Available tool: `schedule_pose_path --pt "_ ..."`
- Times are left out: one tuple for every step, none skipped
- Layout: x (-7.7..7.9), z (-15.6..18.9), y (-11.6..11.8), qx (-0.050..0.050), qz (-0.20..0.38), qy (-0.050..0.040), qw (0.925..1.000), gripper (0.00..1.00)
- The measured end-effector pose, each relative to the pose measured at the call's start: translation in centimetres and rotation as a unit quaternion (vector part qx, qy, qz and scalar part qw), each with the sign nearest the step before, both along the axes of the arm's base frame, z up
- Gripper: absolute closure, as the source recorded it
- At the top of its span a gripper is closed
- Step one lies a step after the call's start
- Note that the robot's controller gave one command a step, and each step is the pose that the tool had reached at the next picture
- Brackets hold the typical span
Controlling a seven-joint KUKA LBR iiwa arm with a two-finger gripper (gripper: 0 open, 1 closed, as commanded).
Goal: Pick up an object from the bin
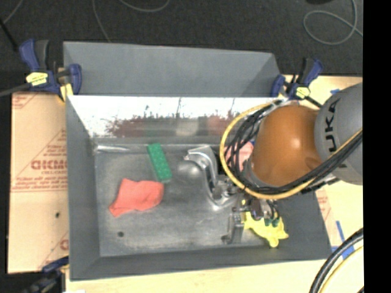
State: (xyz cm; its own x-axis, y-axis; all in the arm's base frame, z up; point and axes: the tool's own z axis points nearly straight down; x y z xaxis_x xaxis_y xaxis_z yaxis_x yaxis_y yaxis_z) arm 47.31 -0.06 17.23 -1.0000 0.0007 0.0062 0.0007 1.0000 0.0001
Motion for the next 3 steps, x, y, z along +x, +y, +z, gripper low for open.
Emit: schedule_pose_path --pt "0.2 0.4 0.0 0.000 0.000 -0.0041 1.0000 0.00" --pt "0.2 -2.8 1.5 -0.001 0.039 -0.0057 0.9992 0.00" --pt "0.1 -5.7 5.3 0.000 0.168 -0.0032 0.9858 0.00"
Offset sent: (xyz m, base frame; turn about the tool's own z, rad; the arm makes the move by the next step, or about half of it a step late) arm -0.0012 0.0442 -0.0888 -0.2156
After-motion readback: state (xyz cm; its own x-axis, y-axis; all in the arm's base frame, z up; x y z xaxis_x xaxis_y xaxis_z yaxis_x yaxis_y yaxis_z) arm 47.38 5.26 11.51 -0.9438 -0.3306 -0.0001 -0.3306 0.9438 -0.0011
